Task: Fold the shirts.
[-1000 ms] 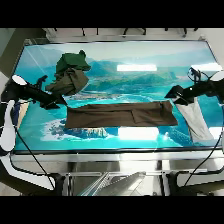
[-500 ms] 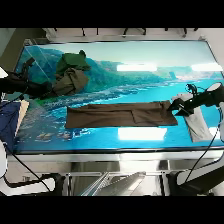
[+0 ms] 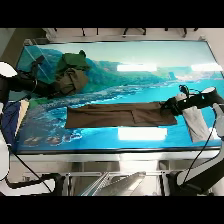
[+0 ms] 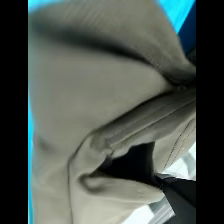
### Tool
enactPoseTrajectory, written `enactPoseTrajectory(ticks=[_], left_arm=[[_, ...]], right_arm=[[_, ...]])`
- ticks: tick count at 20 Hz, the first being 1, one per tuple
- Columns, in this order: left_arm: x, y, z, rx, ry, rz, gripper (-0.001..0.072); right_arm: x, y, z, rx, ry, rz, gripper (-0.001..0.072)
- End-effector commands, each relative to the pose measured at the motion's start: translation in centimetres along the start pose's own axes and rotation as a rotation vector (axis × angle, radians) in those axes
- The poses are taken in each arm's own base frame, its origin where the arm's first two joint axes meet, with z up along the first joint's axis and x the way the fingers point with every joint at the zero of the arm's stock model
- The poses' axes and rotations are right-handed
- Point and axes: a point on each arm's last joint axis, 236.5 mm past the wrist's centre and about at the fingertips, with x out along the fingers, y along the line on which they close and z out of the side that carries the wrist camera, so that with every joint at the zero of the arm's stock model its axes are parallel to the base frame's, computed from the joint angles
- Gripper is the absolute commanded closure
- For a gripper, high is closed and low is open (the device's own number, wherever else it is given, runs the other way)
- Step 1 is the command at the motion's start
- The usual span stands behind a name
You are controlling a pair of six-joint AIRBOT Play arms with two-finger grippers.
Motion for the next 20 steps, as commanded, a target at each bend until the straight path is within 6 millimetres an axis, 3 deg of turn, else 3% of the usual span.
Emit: enactPoseTrajectory(ticks=[1, 3, 4, 5, 6, 7, 10, 13, 16, 20], left_arm=[[1.8, -1.4, -0.4, 0.035, 0.046, -0.010, 0.0692], [2.6, -2.2, -0.7, 0.056, 0.066, -0.015, 0.0692], [2.9, -2.5, -0.8, 0.064, 0.072, -0.018, 0.0692], [3.1, -2.7, -0.8, 0.069, 0.073, -0.020, 0.0692], [3.3, -2.8, -0.7, 0.071, 0.072, -0.020, 0.0692], [3.6, -2.8, -0.4, 0.070, 0.061, -0.019, 0.0692], [5.9, -3.9, -0.3, 0.062, 0.033, -0.045, 0.0692], [9.7, -5.7, -1.8, 0.089, 0.051, -0.051, 0.0692], [13.7, -9.9, -2.3, 0.167, -0.006, -0.058, 0.0692], [19.9, -16.1, -4.4, 0.254, 0.061, -0.106, 0.0692]], right_arm=[[0.6, 1.5, -0.2, -0.018, 0.019, 0.051, 0.0014], [1.1, 2.1, -0.4, -0.031, 0.036, 0.049, 0.0014], [1.4, 2.3, -0.4, -0.038, 0.041, 0.047, 0.0060], [1.7, 2.4, -0.3, -0.047, 0.041, 0.043, 0.0299], [1.9, 2.6, -0.4, -0.063, 0.046, 0.043, 0.0648], [2.0, 2.9, -0.6, -0.069, 0.057, 0.046, 0.0692], [0.4, 3.6, -0.9, -0.073, 0.043, 0.026, 0.0692], [-3.1, 3.5, -2.0, -0.067, 0.008, -0.145, 0.0693], [-5.5, 7.1, -2.6, -0.087, -0.065, -0.202, 0.0693], [-6.2, 12.4, -4.5, -0.131, -0.090, -0.215, 0.0693]])
